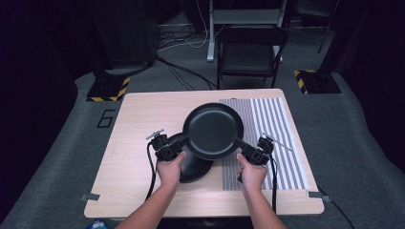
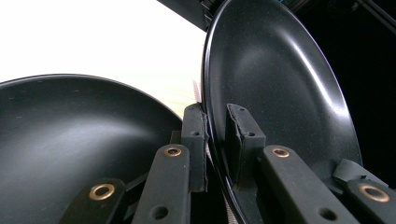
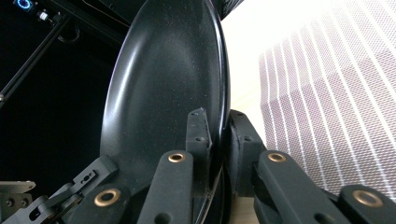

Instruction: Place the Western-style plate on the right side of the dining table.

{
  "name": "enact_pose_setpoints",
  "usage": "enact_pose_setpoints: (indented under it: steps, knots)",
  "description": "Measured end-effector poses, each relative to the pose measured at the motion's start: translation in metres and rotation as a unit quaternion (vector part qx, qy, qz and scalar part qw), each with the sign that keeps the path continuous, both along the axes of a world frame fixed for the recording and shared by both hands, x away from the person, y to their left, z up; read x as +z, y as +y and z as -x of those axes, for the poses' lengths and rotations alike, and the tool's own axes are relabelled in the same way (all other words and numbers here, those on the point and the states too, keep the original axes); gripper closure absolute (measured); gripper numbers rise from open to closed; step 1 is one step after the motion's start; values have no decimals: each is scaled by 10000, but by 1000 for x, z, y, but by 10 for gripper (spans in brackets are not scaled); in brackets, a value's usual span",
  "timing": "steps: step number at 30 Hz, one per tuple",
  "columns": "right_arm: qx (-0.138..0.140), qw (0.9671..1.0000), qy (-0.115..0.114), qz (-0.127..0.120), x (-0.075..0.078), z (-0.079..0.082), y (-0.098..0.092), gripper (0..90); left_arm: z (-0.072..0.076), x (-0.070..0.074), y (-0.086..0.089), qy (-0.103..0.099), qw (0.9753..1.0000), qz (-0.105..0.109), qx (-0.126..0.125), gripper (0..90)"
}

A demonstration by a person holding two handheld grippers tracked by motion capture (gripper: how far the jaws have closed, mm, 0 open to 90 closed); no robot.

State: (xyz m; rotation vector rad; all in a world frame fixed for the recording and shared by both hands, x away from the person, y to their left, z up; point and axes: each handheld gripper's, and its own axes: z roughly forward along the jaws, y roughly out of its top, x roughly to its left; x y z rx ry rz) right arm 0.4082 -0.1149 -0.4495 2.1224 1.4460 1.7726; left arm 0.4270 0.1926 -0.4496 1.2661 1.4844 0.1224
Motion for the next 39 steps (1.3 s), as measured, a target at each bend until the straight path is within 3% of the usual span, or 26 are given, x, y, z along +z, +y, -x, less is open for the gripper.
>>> enact_pose_setpoints:
  steps: [24,39]
  knots:
    - [-323,9994,-104,73,11,3,-44,803,-19,11,-47,-29,9995,39,-321,790]
    - [-560,9984,-65,77,10,3,-74,802,-31,10,-76,40,9985,51,-537,790]
